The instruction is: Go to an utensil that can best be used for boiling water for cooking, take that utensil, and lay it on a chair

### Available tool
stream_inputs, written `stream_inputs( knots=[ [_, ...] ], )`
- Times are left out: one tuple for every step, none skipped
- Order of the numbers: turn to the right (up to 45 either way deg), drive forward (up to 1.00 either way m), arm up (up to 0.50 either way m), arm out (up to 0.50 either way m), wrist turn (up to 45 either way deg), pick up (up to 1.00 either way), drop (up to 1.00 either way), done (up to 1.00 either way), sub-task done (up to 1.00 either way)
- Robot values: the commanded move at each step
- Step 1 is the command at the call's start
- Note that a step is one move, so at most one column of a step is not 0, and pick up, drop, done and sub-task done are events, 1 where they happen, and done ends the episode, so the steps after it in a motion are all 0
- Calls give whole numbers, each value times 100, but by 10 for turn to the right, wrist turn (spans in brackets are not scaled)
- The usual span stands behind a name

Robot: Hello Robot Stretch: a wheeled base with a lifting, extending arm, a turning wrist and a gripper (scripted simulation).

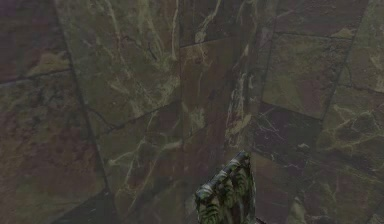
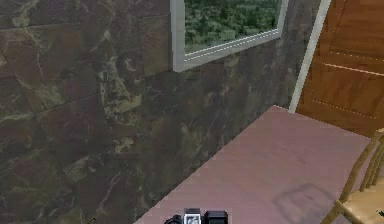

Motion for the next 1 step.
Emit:
stream_inputs(
  knots=[
    [0,0,0,0,0,0,0,100,0]
  ],
)
